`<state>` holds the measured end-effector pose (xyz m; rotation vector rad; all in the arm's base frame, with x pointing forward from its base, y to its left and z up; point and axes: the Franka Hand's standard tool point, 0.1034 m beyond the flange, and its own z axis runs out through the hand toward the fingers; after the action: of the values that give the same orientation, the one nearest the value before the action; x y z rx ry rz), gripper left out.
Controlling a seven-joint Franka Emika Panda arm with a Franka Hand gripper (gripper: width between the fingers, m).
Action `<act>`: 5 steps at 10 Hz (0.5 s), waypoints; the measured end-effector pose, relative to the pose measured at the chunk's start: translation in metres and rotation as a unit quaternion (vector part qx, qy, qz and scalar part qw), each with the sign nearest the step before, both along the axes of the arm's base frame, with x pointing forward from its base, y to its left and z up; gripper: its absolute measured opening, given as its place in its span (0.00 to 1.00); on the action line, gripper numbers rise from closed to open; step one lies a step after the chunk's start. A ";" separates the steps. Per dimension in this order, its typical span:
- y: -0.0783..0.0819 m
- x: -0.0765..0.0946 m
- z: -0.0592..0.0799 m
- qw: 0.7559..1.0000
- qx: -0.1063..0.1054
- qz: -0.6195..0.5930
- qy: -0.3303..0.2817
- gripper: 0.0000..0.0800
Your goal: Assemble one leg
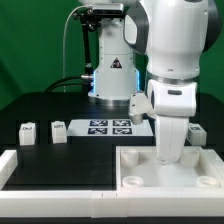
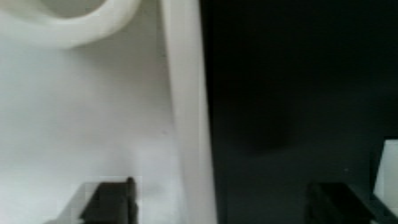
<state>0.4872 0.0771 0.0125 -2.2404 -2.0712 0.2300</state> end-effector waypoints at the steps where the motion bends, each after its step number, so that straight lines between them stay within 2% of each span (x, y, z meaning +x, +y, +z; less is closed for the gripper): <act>1: 0.003 0.000 0.000 1.000 0.000 -0.002 0.000 0.74; 2: 0.005 0.000 0.001 1.000 -0.001 -0.002 -0.001 0.74; 3: 0.004 0.001 0.002 1.000 -0.001 -0.002 -0.002 0.80; 4: 0.004 0.001 0.005 1.000 -0.001 -0.002 -0.004 0.81; 5: 0.002 0.001 0.013 1.000 -0.002 -0.004 -0.009 0.81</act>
Offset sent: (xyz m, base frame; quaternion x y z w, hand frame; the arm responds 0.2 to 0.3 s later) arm -0.0039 -0.0022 0.0095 -0.0065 -0.0071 0.0045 0.9999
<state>0.4878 0.0795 0.0251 -2.2615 -2.0732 0.2149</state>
